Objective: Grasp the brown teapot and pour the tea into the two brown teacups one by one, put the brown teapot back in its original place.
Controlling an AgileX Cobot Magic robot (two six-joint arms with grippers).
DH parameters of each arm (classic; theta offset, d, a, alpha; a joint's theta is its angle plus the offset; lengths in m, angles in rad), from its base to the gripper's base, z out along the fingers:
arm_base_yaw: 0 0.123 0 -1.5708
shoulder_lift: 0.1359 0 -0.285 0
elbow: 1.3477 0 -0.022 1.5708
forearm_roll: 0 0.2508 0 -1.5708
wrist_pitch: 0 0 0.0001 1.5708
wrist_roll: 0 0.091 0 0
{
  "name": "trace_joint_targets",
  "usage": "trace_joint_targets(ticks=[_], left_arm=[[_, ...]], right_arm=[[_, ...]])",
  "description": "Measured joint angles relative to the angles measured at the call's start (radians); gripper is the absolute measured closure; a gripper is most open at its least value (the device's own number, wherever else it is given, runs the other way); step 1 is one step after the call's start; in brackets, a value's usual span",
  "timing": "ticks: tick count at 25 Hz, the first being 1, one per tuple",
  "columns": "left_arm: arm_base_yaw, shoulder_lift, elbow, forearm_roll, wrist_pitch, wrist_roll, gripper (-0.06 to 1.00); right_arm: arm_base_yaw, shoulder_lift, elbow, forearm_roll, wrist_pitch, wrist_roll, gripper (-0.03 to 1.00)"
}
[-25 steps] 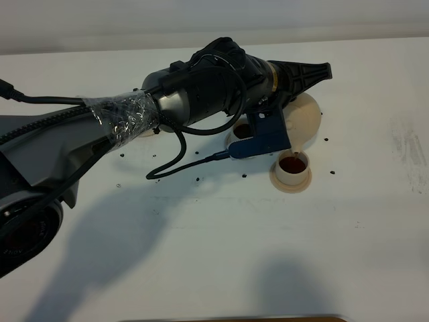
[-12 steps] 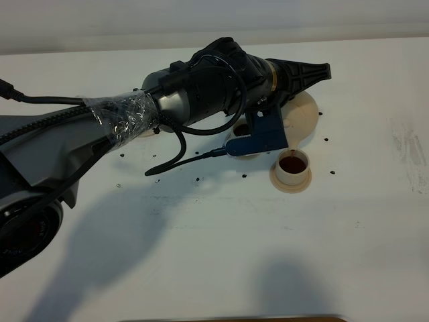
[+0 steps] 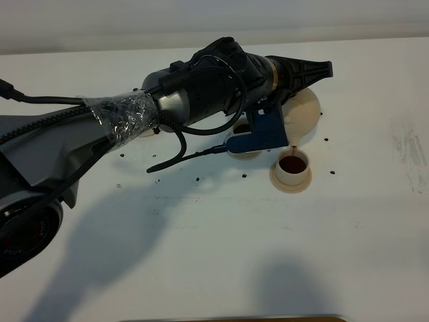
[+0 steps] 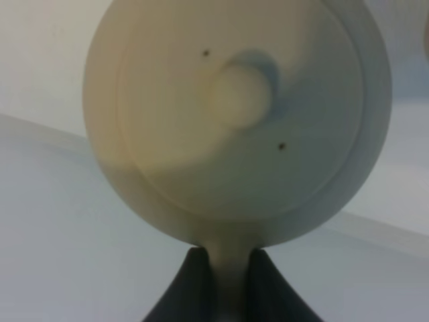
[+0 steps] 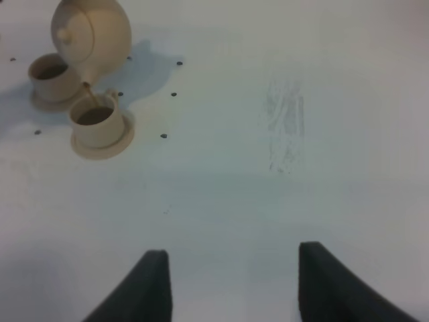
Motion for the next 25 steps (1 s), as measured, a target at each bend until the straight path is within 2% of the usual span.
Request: trace_joint_targets(ticks=[25], left_arm=[[0.0, -0.009, 0.039, 0.004, -0.026, 0.0, 0.86]], right_arm=[[0.0, 0.0, 0.0, 0.0, 0.0, 0.0, 0.53]])
